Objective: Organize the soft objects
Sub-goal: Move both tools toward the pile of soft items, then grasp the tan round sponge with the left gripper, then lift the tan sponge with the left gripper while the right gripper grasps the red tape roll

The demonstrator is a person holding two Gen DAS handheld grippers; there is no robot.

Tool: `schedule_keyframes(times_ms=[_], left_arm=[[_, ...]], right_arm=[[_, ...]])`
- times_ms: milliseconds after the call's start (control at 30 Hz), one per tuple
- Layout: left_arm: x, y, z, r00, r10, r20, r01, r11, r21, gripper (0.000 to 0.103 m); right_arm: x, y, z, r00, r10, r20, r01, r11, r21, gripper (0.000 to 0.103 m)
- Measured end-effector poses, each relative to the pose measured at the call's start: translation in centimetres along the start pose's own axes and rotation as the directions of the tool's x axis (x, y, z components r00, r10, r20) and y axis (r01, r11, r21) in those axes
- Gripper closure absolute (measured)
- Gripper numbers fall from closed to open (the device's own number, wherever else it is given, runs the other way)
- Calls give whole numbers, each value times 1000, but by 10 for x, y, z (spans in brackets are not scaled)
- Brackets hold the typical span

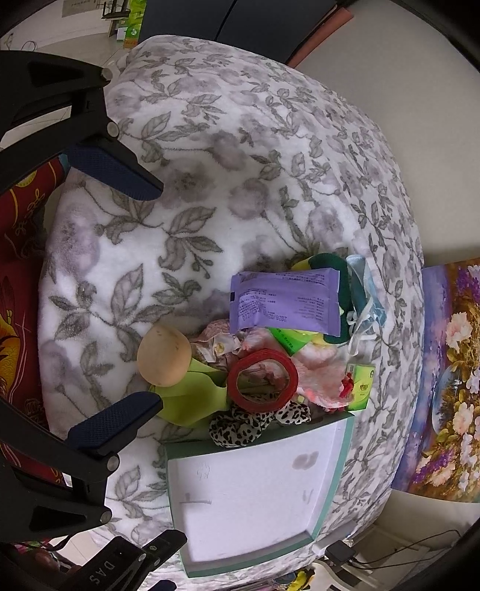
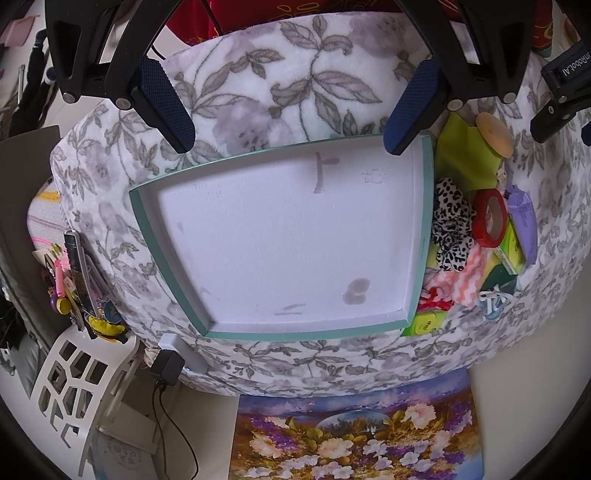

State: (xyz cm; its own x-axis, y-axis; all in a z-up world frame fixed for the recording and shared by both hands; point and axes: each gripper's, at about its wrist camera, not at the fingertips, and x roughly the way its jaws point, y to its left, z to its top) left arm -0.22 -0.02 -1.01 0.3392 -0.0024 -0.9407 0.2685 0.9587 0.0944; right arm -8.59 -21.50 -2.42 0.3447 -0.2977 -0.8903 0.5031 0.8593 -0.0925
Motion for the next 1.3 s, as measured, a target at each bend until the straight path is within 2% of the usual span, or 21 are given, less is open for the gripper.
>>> schedule_keyframes(times_ms=[167, 300, 400, 467, 533, 633, 767, 900, 1100, 1300], left_arm=[[5, 12, 2, 999, -29, -20, 27, 998, -62, 0], [17, 24, 3, 994, -92, -63, 82, 986, -144, 0], [30, 23, 3, 978, -180, -103, 159, 970, -185, 0], [42, 22, 2, 957, -259, -131, 225, 947, -230, 0], [51, 19, 1, 943, -292, -162, 247, 936, -253, 1], [62, 17, 1, 932, -310, -189, 252, 927, -279, 6], [77, 14, 2, 928, -306, -213, 239, 926, -291, 16], [84, 9, 4, 916, -336, -218, 264, 916, -303, 29], [85, -11, 11, 914, -344, -215, 285, 921, -265, 50], [78, -17, 13, 914, -351, -203, 294, 918, -265, 52]], right_arm=[[0, 5, 1, 1000, 10, -5, -10, 1000, -9, 0], [1, 15, 3, 999, 33, -12, -33, 999, -24, 0], [4, 22, 5, 999, 32, -21, -33, 999, -31, 0], [5, 27, 6, 999, 35, -25, -36, 999, -37, 0], [6, 32, 5, 999, 38, -27, -39, 998, -51, 0], [9, 36, 4, 999, 35, -22, -36, 997, -67, 0], [22, 36, 3, 998, 33, -48, -35, 998, -60, 0], [34, 33, 4, 996, 32, -80, -36, 998, -48, 0], [42, 32, 4, 996, 29, -87, -33, 998, -45, 0], [44, 32, 4, 995, 30, -93, -34, 998, -44, 0]])
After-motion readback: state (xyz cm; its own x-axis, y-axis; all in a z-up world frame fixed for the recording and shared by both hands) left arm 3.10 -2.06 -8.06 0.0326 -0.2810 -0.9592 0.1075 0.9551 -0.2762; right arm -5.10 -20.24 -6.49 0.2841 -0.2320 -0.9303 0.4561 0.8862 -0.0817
